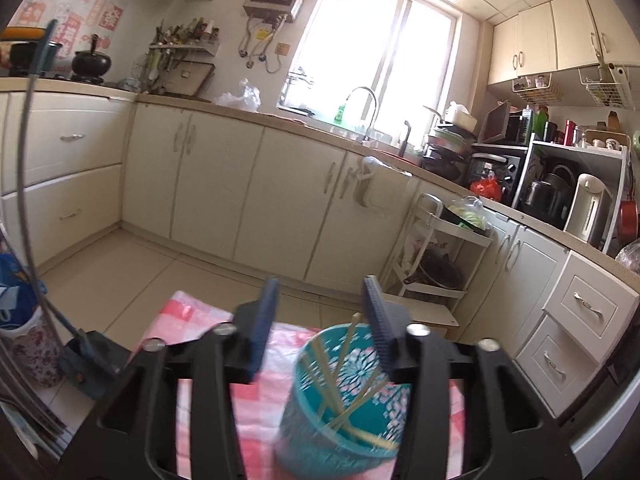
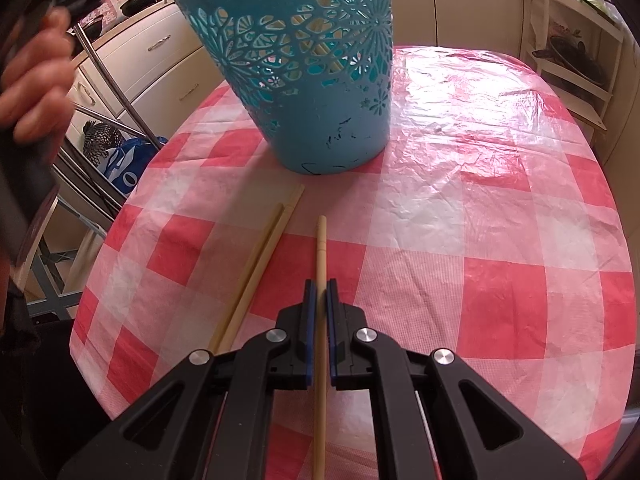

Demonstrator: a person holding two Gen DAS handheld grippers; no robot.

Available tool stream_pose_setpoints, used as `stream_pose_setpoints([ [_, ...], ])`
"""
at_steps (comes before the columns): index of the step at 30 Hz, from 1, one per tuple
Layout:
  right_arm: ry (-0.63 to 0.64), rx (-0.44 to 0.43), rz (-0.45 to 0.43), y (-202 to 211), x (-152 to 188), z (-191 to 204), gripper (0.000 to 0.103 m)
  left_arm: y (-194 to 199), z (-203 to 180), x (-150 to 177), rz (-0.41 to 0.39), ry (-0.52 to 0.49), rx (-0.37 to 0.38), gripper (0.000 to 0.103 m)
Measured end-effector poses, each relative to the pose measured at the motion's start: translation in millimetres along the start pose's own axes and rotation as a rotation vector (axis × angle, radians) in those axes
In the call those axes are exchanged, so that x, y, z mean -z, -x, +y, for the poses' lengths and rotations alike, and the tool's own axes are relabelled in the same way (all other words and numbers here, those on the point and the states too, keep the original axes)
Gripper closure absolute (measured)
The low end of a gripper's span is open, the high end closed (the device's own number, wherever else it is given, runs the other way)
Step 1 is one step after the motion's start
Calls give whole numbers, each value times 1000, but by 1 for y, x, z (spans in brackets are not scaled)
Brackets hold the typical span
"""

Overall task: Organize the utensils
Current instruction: 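Carry the chopstick in the left gripper over the basket and release it, then lift the chopstick with the right gripper and drop it into the basket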

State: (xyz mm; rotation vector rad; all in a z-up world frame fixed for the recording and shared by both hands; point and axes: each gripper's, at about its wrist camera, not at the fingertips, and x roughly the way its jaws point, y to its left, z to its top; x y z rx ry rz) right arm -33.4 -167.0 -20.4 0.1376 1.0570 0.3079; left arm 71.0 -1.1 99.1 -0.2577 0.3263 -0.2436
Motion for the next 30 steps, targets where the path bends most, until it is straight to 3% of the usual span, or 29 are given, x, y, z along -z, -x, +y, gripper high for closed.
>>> stream_pose_setpoints([
  [3, -6, -8, 0, 1, 0, -2, 97, 20, 15, 28, 44, -15, -64, 35],
  [7, -53, -64, -12, 8, 0, -10, 97, 16, 36, 79, 199, -6, -113, 31],
  [11, -118, -153, -65, 27, 0, -23, 97, 10, 48, 114, 273, 3, -146, 25],
  [21, -238, -398, -274, 80, -10, -45, 97, -6, 68, 127, 356, 116, -152, 11],
  [26, -260, -478, -437, 120, -37, -42, 97, -10, 67, 129, 362, 108, -142, 9],
  [30, -275, -486, -572, 145, -76, -40, 97, -7, 69, 127, 348, 116, -139, 8],
])
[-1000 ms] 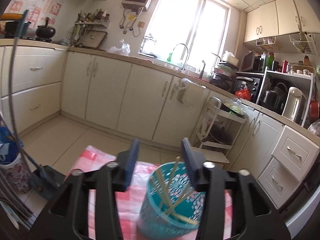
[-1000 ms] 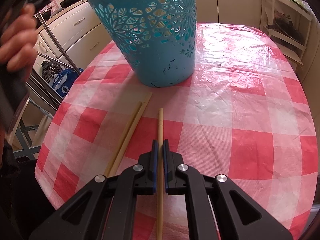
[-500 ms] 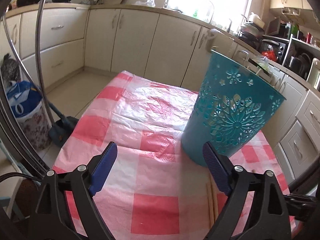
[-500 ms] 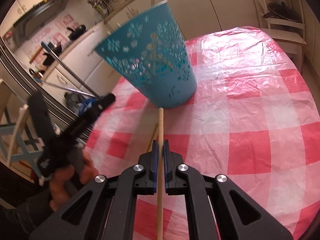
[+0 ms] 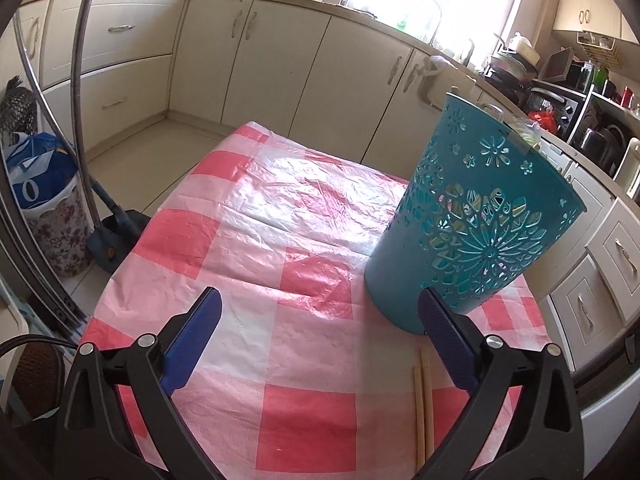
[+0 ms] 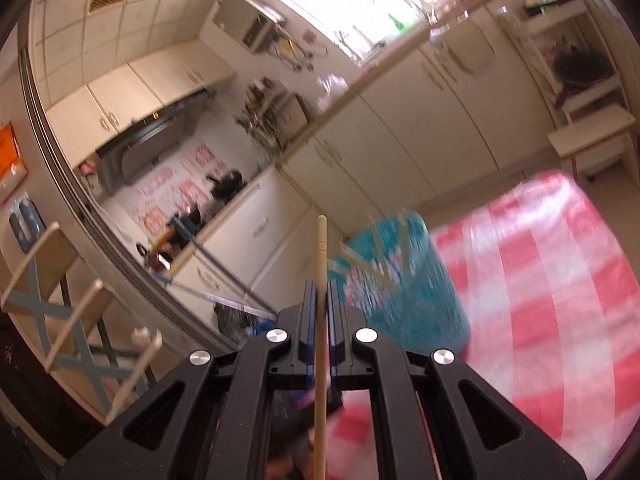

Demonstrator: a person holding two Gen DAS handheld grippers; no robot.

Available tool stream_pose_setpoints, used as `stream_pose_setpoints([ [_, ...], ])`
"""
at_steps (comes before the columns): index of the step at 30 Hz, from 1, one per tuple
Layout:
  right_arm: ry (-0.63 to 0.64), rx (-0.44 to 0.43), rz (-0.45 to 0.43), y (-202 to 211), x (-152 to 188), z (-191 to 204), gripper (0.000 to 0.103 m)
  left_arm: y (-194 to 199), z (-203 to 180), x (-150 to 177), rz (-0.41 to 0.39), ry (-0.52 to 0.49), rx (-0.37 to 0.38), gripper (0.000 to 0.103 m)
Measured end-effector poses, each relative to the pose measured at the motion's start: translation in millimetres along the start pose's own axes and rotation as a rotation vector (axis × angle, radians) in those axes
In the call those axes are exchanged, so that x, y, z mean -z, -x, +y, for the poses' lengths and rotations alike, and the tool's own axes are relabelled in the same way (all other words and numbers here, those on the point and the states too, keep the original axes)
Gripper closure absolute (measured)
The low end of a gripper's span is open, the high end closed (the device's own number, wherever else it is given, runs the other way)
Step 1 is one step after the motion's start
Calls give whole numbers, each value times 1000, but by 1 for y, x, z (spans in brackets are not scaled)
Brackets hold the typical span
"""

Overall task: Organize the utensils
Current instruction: 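Lift the chopstick with the right gripper and drop it into the basket, then bring both open grippers back down to the remaining chopsticks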

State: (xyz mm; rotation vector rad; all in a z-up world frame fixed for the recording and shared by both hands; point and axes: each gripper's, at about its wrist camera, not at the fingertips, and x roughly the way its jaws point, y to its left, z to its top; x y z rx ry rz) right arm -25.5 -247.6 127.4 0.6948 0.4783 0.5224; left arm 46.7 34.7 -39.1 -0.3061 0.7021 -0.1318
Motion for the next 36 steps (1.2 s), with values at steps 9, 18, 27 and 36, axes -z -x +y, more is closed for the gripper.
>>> stream_pose_setpoints([
  [9, 89, 135, -299, -58, -63, 20, 97, 2, 4, 1, -10, 19, 10, 8],
  [18, 123, 313, -277, -100, -46, -10, 96, 3, 7, 1, -14, 29, 26, 8],
  [27, 234, 317, -157, -71, -13, -2, 81, 1, 6, 1, -8, 30, 16, 8],
  [36, 186, 409, 112, -31, 78, -19, 81, 0, 5, 0, -3, 26, -5, 8],
])
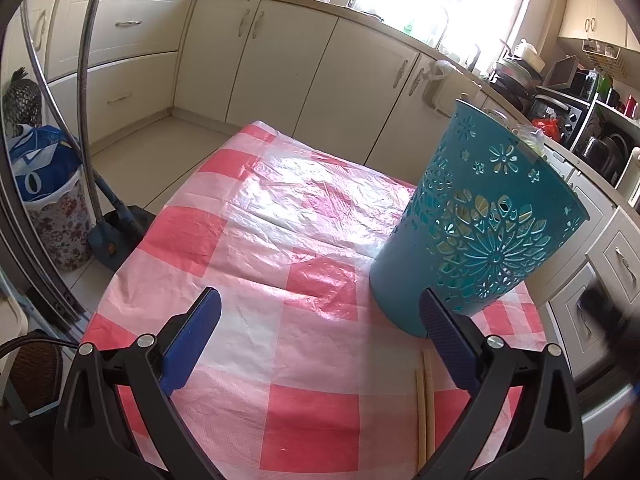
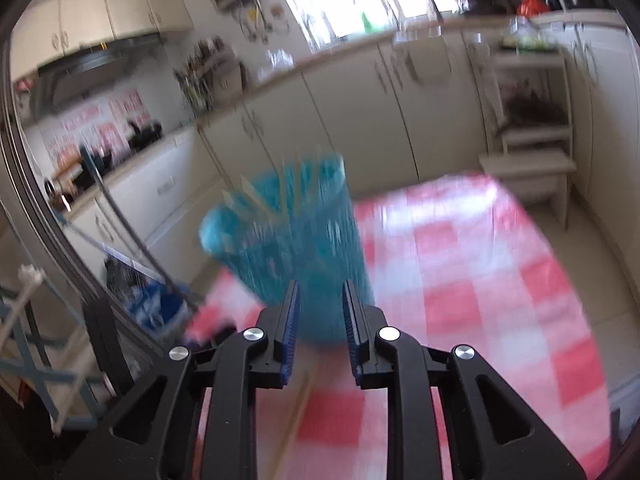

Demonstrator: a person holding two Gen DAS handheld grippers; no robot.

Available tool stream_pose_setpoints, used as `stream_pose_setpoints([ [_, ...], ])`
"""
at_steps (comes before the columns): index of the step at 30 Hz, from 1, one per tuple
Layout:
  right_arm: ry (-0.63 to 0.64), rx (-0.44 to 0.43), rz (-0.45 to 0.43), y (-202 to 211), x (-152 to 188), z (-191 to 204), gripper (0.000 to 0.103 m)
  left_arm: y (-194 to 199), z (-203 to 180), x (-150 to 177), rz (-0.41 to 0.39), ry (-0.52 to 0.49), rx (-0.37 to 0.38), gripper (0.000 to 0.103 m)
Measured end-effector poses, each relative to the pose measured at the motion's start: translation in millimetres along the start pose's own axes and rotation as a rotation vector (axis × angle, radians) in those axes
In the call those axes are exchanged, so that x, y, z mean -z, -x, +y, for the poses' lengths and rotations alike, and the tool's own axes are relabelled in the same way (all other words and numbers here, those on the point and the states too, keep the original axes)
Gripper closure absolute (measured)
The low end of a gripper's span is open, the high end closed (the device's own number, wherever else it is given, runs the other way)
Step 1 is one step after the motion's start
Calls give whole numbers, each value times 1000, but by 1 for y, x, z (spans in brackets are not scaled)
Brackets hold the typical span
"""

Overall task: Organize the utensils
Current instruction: 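Bring both open grippers back down to the remaining chopsticks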

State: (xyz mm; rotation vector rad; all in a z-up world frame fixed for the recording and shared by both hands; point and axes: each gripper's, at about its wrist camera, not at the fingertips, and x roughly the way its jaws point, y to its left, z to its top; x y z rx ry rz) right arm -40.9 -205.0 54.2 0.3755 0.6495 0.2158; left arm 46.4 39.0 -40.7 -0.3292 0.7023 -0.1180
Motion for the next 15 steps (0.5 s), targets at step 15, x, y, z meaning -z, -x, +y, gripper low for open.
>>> stream_pose_setpoints([
  [15, 153, 50, 301, -65, 64, 31, 82, -2, 3, 0, 6, 12, -7, 8],
])
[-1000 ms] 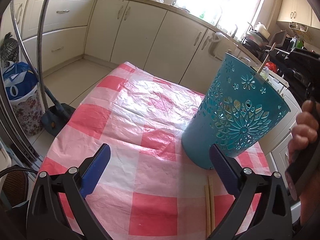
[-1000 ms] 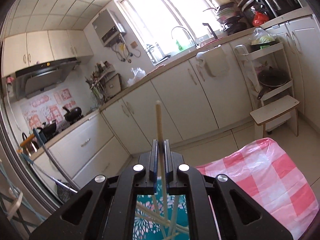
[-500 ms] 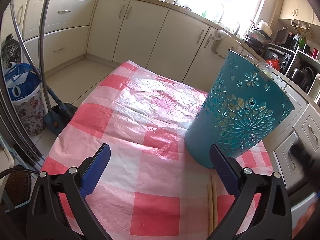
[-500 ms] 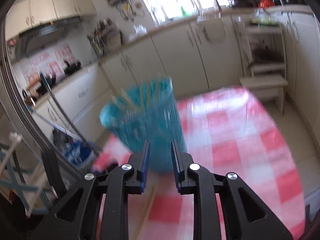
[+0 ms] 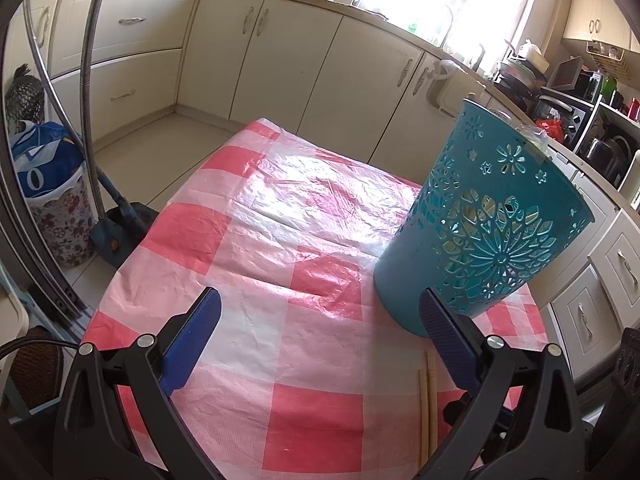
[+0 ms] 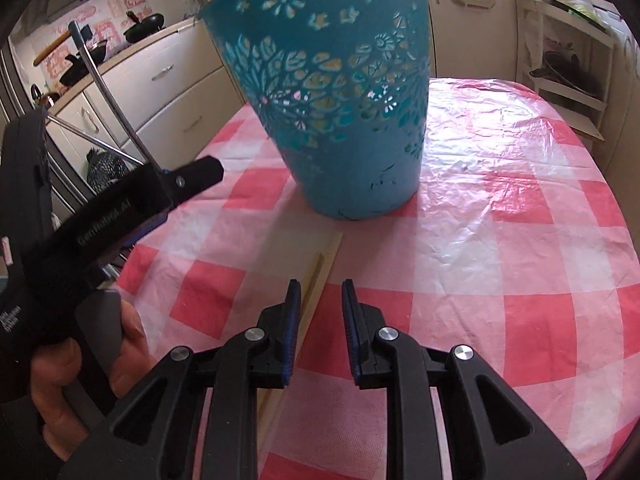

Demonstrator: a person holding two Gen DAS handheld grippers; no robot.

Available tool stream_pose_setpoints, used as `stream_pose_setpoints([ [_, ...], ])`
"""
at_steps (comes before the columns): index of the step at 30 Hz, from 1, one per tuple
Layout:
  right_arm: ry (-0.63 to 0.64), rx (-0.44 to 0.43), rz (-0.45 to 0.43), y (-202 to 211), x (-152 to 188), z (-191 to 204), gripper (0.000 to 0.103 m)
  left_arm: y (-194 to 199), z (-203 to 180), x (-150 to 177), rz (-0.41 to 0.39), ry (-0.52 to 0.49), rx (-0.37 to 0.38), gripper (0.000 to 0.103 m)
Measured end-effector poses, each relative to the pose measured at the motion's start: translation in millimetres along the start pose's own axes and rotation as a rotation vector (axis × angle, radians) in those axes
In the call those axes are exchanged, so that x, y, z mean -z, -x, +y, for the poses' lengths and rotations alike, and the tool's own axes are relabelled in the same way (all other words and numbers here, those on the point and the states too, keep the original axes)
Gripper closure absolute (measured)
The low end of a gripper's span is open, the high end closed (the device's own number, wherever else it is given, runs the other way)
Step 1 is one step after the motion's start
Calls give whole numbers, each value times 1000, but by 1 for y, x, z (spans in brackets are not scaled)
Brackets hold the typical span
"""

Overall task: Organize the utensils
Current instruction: 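Bring both open grippers back down to the remaining chopsticks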

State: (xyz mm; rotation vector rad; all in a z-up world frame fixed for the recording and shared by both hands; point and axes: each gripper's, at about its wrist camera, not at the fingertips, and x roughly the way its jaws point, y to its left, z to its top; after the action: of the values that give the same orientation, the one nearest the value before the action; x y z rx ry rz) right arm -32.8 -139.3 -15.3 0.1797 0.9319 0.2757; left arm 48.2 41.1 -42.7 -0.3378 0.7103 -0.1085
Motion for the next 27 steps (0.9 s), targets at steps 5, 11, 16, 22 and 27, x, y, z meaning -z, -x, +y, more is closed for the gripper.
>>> stream_pose_setpoints([
  [5, 35, 32, 23, -9, 6, 8, 82, 1, 1, 0, -1, 3, 4, 8],
  [11, 81, 62, 22, -12, 4, 13, 82, 1, 0, 0, -2, 4, 7, 8],
  [16, 119, 93, 33, -15, 2, 17, 89, 1, 0, 0, -2, 4, 7, 8],
  [22, 94, 86, 58, -13, 0, 8, 94, 1, 0, 0, -2, 4, 7, 8],
  [27, 91, 92, 71, -7, 1, 0, 94, 0, 0, 0, 0, 4, 4, 8],
])
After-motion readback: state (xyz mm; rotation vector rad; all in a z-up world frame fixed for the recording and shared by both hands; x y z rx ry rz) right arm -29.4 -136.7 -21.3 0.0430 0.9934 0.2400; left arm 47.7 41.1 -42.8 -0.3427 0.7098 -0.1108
